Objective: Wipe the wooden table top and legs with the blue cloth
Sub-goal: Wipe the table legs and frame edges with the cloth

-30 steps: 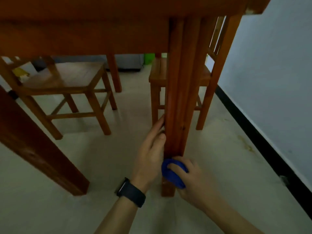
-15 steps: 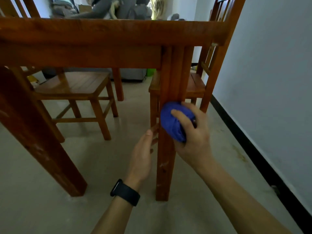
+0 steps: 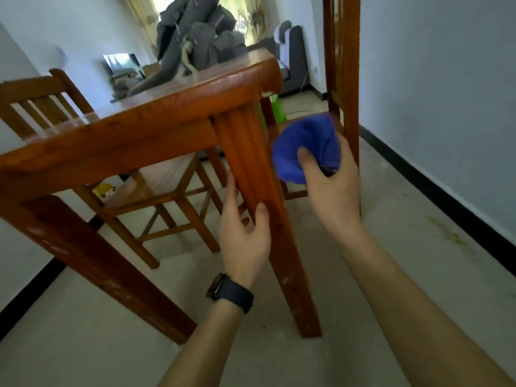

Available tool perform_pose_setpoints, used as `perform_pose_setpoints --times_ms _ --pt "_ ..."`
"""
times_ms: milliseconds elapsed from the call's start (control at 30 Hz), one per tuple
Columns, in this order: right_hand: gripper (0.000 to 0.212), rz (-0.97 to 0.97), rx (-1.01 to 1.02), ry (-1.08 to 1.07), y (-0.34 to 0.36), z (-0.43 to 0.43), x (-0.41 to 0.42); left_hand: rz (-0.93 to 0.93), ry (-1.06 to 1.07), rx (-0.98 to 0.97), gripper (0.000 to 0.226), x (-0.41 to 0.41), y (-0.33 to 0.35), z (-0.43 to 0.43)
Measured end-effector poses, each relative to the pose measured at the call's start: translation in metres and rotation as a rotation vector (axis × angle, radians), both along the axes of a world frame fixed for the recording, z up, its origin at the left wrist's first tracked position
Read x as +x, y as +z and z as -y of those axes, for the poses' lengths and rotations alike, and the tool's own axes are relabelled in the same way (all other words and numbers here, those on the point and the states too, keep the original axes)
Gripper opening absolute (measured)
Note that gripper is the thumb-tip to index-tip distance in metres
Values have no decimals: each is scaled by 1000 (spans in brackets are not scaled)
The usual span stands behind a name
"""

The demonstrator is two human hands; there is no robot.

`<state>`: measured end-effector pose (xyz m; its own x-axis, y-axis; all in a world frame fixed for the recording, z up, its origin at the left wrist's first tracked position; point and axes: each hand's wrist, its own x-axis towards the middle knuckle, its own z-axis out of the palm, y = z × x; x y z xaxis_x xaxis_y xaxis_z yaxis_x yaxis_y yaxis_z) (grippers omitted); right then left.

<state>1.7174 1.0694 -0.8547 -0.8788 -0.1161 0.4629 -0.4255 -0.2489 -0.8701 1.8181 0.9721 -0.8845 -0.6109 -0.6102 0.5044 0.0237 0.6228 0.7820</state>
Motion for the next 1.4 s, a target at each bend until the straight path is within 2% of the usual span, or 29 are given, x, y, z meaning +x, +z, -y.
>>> perform_pose_setpoints --times_ms 67,167,233,333,400,467,500,567,667,733,800,867,967,1000,1067,1167,1267,1300,1333,1400 --pt "45 -58 -72 41 30 8 -4 -55 -6 33 67 0 2 -1" --pt "23 -109 -112 92 52 30 -3 -108 -11 100 64 0 4 1" --pt "17 -161 -122 100 38 44 6 -129 6 131 64 1 4 1" --pt "31 -214 5 49 -23 46 11 -152 4 174 61 1 5 -2" --pt "33 -69 225 102 -88 32 4 -166 -6 194 61 2 6 -4" --pt "31 218 462 237 -138 10 -3 -175 -10 197 63 1 6 -6" --pt "28 316 493 268 -151 2 -6 -178 -9 204 63 1 6 -8" --pt "17 356 330 209 -141 -2 -10 -181 -17 216 63 1 6 -10" --pt "24 144 80 222 -81 12 -3 -168 -40 213 64 2 5 -10" --pt "28 -52 63 177 -65 27 13 -172 -62 209 65 3 4 -10" --pt "34 -90 39 44 -90 40 27 -172 -75 217 66 3 3 -9" --pt "36 29 99 -46 -150 48 40 -179 -83 225 68 3 0 -10" --pt "28 454 259 60 -237 36 40 -172 -102 223 68 2 -4 -8" --pt "26 584 308 133 -253 30 34 -167 -114 223 67 3 -6 -7" --pt "21 670 320 166 -253 22 20 -158 -131 225 65 5 -11 -2" --pt "14 476 134 16 -201 29 13 -101 -123 267 61 6 -31 6" --pt "28 64 57 -130 -164 52 29 -26 -148 288 59 13 -54 6" --pt "33 17 83 -165 -171 57 35 -16 -168 294 59 15 -60 6" --pt "37 56 141 -173 -193 60 39 -12 -187 306 58 17 -64 6" --pt "41 328 334 -121 -256 54 42 14 -215 343 55 19 -67 7"
